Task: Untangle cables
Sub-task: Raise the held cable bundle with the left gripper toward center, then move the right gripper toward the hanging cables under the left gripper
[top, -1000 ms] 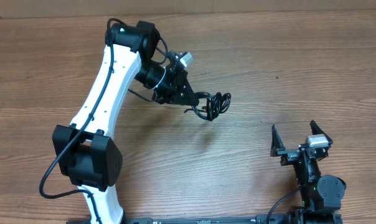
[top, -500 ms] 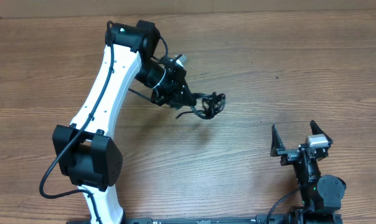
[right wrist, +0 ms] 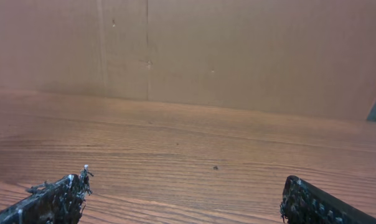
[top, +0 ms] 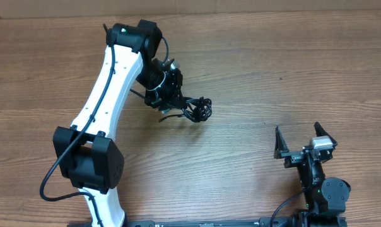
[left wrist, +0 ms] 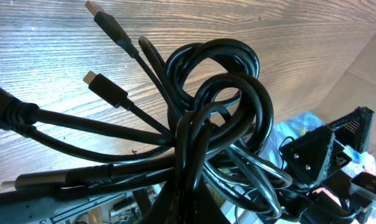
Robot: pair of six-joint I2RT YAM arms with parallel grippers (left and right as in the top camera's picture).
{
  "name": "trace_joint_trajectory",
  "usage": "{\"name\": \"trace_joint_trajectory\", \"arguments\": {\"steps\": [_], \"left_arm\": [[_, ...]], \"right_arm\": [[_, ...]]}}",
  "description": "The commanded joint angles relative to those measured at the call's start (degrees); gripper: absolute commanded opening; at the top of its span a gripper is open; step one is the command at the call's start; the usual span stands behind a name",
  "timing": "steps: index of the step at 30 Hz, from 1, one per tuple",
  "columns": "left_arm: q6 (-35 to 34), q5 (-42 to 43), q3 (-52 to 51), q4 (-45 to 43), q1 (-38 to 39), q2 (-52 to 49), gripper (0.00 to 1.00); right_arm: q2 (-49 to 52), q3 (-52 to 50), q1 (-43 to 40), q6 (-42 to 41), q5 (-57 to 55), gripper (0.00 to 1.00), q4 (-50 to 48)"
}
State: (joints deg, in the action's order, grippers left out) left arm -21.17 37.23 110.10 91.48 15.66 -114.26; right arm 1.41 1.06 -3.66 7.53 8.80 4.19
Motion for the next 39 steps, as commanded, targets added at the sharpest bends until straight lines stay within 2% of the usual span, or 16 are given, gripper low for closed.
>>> {"name": "trace_joint_trajectory", "arguments": {"steps": [1,8,11,14,20,29,34,39], "left_arm": [[-2.21,-0.33,1.6,-0.07,0.09,0.07,0.04],[-3.93,-0.15,1.6,-0.24,0.17,0.07,0.04],[-5.27,-0.17,1.6,-0.24,0.13,0.07,0.04],[-6.21,-0.17,1.6,-0.04,0.13,0.07,0.04],[-6.73,-0.2,1.6,-0.04,0.15,0.07,0.04],[-9.57,-0.17,1.6,-0.26,0.17,0.07,0.04],[-9.92,-0.2,1.6,-0.15,0.17,0.07,0.04],[-9.94,-0.17,1.6,-0.02,0.17,0.07,0.04]], "right_arm": [[-0.04,-0.61,-0.07,0.04,0.31,1.0,-0.2],[-0.04,-0.61,-0.07,-2.78,0.5,1.0,-1.75],[-0.04,-0.57,-0.07,-14.84,3.45,1.0,-5.75],[-0.04,-0.57,-0.07,-23.71,10.8,1.0,-4.92],[-0.04,0.26,-0.07,-27.76,20.83,1.0,-2.34],[2.14,17.0,-0.07,-28.7,18.93,1.0,14.86],[10.71,28.55,-0.07,-28.5,18.25,1.0,27.56],[19.56,36.22,-0.07,-28.52,18.71,1.0,34.03]]}}
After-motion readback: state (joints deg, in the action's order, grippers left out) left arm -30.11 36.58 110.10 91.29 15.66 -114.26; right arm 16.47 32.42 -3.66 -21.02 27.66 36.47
